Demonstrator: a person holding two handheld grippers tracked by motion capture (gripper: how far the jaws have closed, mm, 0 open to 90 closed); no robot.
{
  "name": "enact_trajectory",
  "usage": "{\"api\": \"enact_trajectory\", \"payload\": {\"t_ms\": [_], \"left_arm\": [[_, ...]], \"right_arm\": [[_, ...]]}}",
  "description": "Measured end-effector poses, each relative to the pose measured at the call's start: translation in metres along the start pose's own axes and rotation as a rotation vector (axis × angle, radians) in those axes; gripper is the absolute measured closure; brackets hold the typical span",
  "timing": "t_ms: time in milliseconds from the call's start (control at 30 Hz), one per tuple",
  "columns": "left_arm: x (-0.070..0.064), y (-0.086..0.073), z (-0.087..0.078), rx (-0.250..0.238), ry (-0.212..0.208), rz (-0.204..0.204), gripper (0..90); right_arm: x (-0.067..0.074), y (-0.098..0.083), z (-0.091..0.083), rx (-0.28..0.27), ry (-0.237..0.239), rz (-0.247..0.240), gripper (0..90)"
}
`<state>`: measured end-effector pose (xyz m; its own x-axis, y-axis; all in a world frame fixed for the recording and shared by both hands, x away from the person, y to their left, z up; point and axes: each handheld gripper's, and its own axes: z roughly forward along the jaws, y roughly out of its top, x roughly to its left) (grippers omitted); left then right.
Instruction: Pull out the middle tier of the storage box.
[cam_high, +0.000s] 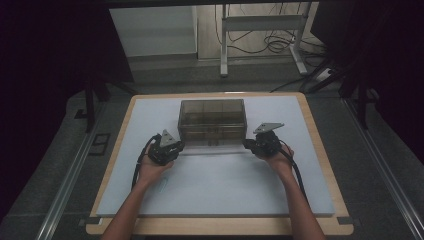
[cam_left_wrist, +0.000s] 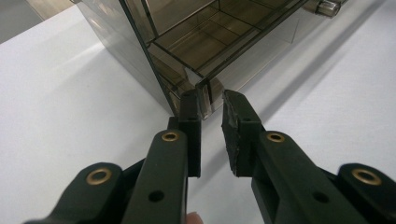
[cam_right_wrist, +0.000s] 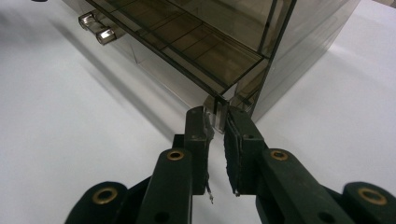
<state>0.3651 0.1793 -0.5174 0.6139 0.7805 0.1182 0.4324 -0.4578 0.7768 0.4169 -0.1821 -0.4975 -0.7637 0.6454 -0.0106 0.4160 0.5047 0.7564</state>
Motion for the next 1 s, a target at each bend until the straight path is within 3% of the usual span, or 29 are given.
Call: {"api": "enact_trajectory", "payload": {"t_ms": [1000], "left_arm": [[-0.0025,-0.0029,-0.0046,-0.002,-0.016,-0.003,79.3]], "right_arm": [[0.0051,-0.0042,-0.0042,-0.008,-0.001,-0.004,78.3]]}}
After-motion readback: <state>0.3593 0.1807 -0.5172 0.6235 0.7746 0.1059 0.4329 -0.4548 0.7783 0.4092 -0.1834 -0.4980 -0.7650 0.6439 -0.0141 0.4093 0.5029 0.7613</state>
